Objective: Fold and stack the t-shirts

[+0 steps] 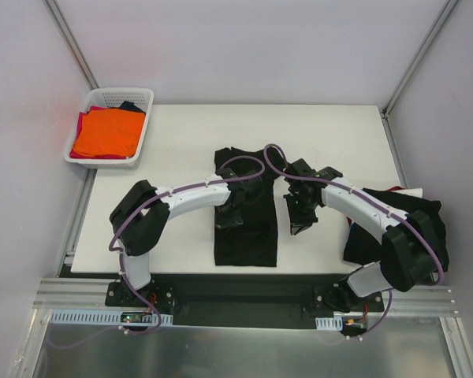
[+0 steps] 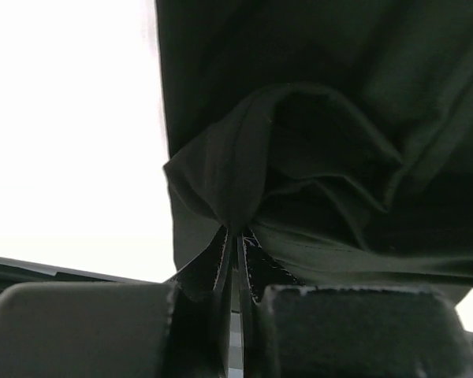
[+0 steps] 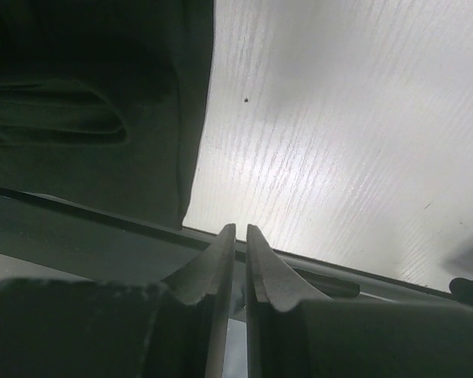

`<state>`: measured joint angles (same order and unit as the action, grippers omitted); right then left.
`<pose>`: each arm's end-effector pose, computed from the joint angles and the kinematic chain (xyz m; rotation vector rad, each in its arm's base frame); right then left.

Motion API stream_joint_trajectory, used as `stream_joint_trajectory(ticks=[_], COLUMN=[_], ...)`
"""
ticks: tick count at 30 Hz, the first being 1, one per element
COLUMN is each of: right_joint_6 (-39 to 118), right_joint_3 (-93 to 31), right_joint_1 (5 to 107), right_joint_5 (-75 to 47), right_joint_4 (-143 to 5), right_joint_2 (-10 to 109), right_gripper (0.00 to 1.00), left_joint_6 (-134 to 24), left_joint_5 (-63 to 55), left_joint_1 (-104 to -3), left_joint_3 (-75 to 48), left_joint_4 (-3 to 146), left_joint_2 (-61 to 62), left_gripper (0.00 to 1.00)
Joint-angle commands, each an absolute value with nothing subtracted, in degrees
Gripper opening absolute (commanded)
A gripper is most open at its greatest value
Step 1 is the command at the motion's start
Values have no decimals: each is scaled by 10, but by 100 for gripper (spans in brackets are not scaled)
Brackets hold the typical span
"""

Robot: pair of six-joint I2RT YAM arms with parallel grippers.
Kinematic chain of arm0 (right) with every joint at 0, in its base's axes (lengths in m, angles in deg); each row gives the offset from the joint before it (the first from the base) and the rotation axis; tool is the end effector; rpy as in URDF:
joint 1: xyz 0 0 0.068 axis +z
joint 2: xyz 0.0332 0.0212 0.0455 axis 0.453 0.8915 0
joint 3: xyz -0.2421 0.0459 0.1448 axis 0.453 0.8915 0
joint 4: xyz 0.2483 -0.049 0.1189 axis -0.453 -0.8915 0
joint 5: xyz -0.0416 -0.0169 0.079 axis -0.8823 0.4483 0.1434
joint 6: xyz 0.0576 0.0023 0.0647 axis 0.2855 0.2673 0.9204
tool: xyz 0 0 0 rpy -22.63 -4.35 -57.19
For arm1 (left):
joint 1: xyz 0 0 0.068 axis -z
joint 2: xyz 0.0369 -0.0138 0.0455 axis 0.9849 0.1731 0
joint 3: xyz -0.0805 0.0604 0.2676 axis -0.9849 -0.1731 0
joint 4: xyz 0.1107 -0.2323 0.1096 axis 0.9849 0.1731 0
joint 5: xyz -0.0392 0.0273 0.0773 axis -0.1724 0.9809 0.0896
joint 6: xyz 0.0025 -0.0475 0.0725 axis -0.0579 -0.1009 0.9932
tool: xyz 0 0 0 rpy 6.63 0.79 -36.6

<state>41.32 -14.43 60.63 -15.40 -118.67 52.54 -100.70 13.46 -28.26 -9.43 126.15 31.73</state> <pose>0.2407 0.1704 0.1876 -0.6546 2.8489 0.2855 0.2427 -0.2883 0.1507 -0.1525 2.9309 -0.0203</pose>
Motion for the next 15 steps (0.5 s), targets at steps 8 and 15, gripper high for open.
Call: stream_joint_trajectory(ticks=[8, 15], right_joint_6=[432, 445], right_joint_3=[-138, -148], right_joint_1=[624, 638], right_joint_5=[-174, -180], right_joint_4=[-1191, -1194], right_joint_2=[523, 526], right_gripper=[14, 14], left_joint_6=[-982, -958], left_joint_5=[147, 152], left_joint_1=[-288, -326], left_joint_3=[-22, 45], left_joint_4=[1290, 1303], left_joint_2=[300, 346], left_gripper=[10, 10])
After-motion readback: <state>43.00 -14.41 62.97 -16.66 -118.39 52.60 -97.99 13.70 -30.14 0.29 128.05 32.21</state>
